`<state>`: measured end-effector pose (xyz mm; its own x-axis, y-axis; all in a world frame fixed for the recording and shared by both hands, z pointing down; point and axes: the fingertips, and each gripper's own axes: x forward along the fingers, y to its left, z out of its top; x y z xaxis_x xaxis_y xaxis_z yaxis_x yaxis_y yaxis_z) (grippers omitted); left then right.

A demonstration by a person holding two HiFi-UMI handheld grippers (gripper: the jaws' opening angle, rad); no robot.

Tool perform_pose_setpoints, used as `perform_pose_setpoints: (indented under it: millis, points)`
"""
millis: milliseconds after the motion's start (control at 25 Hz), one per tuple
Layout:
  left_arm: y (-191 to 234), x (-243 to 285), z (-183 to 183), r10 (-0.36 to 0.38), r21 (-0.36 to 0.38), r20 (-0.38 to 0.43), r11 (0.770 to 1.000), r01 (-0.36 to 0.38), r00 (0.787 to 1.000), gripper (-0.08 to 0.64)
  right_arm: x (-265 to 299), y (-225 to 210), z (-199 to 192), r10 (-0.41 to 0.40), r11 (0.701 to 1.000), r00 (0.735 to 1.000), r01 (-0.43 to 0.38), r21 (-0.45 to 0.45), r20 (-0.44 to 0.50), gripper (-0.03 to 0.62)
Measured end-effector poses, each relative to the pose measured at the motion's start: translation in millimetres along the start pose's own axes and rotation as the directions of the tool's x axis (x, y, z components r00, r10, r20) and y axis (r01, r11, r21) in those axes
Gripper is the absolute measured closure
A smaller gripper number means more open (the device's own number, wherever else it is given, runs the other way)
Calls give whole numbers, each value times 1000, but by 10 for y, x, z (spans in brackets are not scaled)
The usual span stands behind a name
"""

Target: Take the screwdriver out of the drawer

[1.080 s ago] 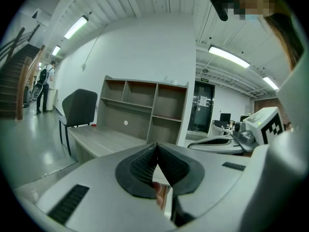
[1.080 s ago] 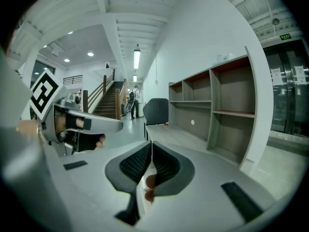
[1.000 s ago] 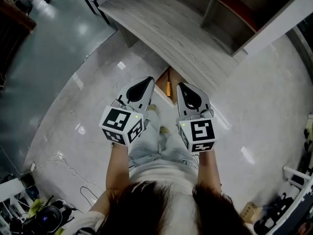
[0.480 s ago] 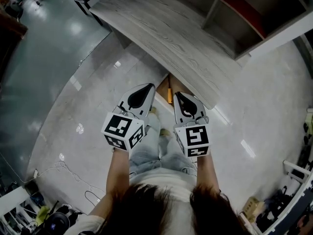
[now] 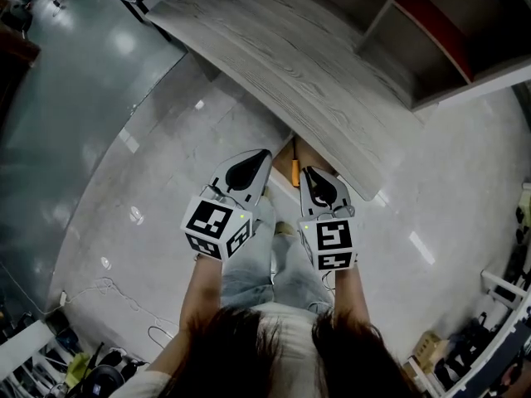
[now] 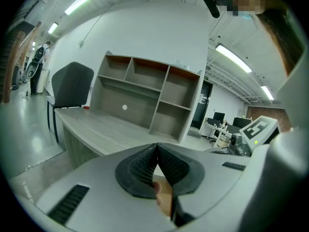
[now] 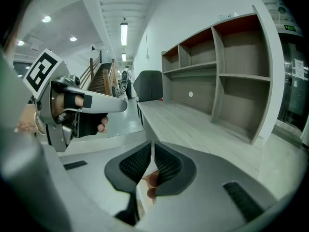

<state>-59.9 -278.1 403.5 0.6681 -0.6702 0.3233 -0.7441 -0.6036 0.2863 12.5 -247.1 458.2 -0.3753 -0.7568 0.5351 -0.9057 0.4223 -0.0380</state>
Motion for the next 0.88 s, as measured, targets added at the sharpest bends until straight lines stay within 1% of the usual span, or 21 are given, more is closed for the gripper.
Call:
perform_pose_setpoints:
  millis: [200, 400, 520, 640, 880]
  points:
    - [157, 136, -152, -13, -5, -27, 1000, 13, 1000, 543, 249, 8, -154, 7, 1000, 999, -6, 14, -49, 563]
    - [312, 266, -311, -20, -26, -44, 999, 19, 999, 543, 485, -32, -362, -11, 999, 995, 14, 37, -96, 562]
    - [371, 344, -384, -34, -24, -60, 999, 33, 998, 543, 612, -43, -460, -16, 999, 993, 21, 45, -119, 562]
    - [417, 433, -506, -47, -21, -83, 999, 46, 995, 543, 739, -58, -601, -19, 998, 988, 28, 51, -153, 561]
    - [484, 614, -765, -74, -51, -124, 996, 68, 990, 543, 954, -128, -883, -29, 996, 977, 45, 74, -212, 561]
